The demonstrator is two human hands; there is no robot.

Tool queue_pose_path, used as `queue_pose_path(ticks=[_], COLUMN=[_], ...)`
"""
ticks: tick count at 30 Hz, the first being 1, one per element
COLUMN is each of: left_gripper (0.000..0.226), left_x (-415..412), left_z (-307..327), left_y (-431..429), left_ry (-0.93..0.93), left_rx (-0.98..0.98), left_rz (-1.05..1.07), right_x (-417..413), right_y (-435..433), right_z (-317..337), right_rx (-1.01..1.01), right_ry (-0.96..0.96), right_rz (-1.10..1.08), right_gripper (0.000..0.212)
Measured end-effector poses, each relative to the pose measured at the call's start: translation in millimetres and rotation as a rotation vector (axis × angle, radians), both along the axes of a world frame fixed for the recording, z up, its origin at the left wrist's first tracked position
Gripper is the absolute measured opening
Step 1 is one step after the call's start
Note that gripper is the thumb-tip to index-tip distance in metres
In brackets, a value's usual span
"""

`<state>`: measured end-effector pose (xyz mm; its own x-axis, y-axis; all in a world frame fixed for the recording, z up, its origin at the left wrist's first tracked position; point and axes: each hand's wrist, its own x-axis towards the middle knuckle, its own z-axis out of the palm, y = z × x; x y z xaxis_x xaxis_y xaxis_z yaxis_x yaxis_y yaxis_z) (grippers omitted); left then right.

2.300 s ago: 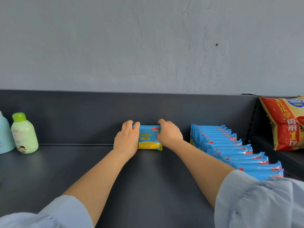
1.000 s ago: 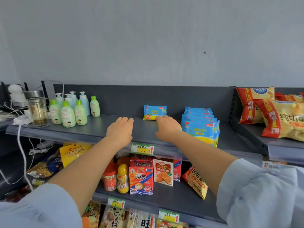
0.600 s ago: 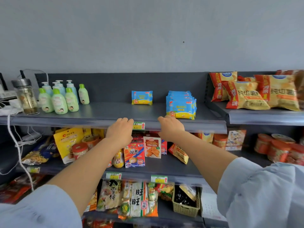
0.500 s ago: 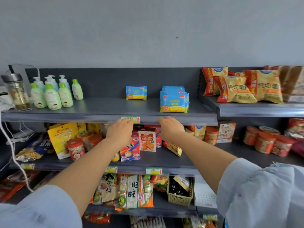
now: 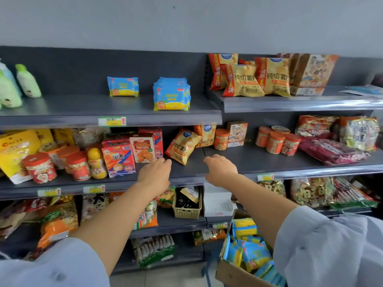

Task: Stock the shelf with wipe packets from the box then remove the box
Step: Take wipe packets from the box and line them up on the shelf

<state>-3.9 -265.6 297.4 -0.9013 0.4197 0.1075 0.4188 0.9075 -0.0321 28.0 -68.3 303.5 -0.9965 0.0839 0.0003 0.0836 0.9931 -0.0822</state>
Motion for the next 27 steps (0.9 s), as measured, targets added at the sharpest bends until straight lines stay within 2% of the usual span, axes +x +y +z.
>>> queue_pose_path(ticks=[3,10,17,21,27], left_gripper=[0.039,0.049,0.036,0.038,0.034], left_x=[6,27,46,47,37], left_z=[-23,-83,-149,-184,-238], left_y=[35,129,199,226,258], left_ry=[-0.042,-0.171,-0.296,-0.349,-0.480], left_rx=[0.005,0.013,-0.003,-0.002,-0.050], left_rz=[-0.016,-0.039,-0.081,-0.116,-0.174], right_x=[14,41,60,65,65], right_y=[37,116,180,207,234], right_z=[-21,-75,-136,-174,-227], right_rx=[0.003,0.010,-0.028,-0.059,-0.112], right_ry=[-0.043,-0.180,-0.310,-0.407,-0.514], right_rz=[-0.024,-0.023,-0.044,-0.070,-0.117], right_gripper=[0.035,0.047,0.037,0.046,0.042])
